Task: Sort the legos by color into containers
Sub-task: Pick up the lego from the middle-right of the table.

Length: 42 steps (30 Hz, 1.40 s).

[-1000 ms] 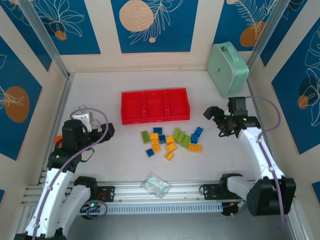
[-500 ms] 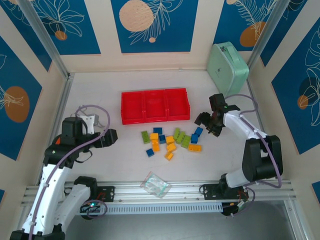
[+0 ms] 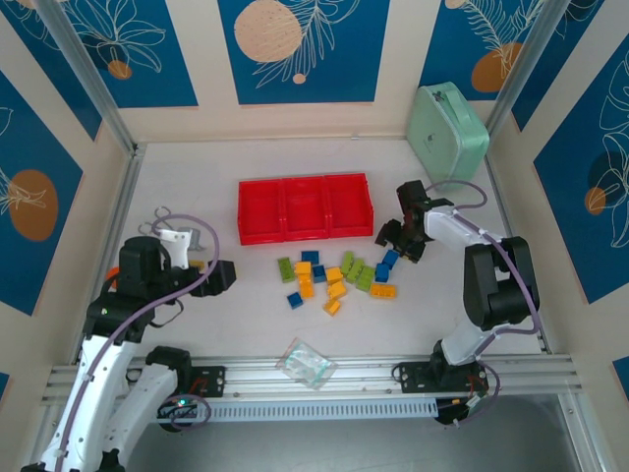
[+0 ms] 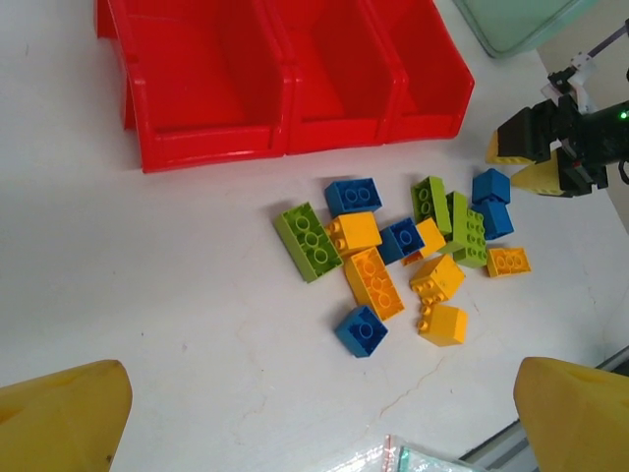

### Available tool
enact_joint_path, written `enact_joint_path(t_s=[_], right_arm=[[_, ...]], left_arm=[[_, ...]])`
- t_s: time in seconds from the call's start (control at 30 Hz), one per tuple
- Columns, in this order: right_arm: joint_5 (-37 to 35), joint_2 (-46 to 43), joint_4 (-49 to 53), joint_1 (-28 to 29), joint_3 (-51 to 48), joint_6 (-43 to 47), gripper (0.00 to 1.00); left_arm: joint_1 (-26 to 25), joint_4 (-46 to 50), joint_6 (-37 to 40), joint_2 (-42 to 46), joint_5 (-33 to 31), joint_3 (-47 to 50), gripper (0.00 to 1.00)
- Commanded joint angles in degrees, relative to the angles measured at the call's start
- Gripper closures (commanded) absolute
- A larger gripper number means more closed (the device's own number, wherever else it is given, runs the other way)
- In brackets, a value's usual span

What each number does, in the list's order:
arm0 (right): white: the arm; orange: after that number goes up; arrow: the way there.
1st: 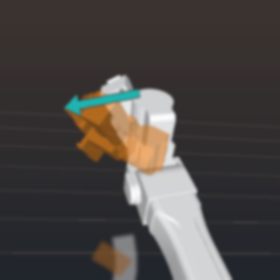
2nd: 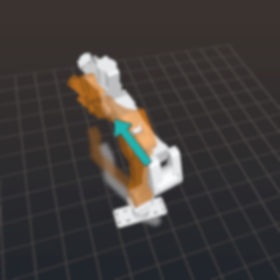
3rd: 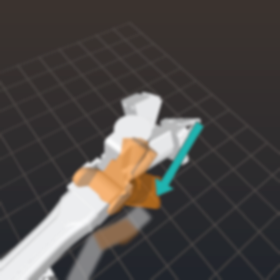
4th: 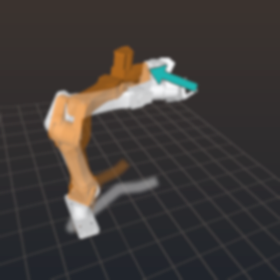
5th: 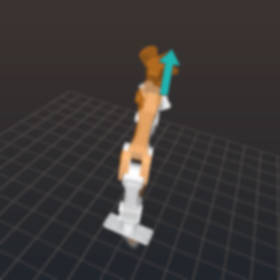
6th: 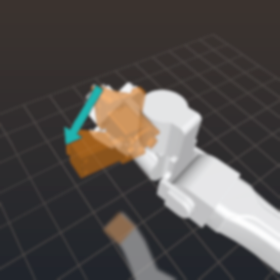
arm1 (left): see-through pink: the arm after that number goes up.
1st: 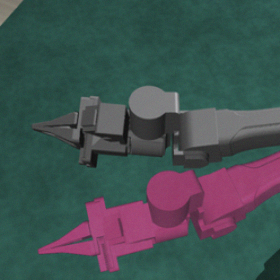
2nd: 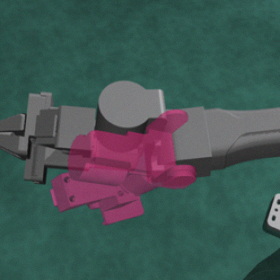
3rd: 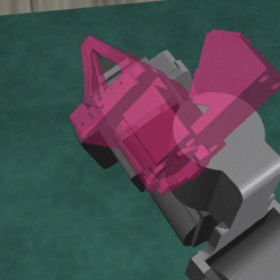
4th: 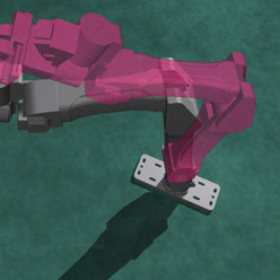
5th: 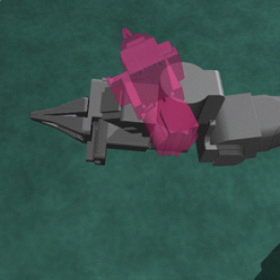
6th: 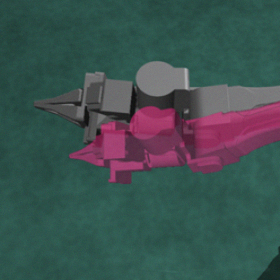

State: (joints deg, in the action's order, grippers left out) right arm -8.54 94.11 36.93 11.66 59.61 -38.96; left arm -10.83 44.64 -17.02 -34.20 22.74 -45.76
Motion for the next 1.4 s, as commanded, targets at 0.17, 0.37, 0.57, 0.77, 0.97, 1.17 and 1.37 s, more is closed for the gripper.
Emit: enact_joint_path(t_s=[0.17,0.37,0.57,0.77,0.97,1.17,1.37], right_arm=[[-3.1,1.8,1.8,1.8,1.0,0.7,0.37],[-4.1,2.2,1.8,2.3,0.3,1.2,0.40],[-3.5,2.6,0.9,2.4,-0.8,1.6,0.47],[-4.4,2.4,0.8,2.4,-2.0,2.1,0.50],[-4.8,1.5,0.8,2.5,-3.1,3.2,0.55],[-4.7,-2.4,1.8,2.7,-3.0,5.0,0.68],[-3.7,-10.2,4.4,3.5,0.4,7.0,0.71]], left_arm=[[-2.8,-9.0,-1.6,-0.8,8.0,4.3,0.01],[-8.5,-6.1,0.7,-5.1,7.0,3.3,0.01],[-12.5,-5.5,0.8,-5.3,4.5,3.3,0.01],[-13.0,-6.0,1.0,-4.2,3.9,3.7,0.01],[-13.0,-5.5,1.1,-5.1,2.9,3.6,0.01],[-13.1,-5.4,1.1,-4.9,2.4,3.6,0.01],[-13.1,-5.3,1.0,-5.0,2.0,3.6,0.01]])
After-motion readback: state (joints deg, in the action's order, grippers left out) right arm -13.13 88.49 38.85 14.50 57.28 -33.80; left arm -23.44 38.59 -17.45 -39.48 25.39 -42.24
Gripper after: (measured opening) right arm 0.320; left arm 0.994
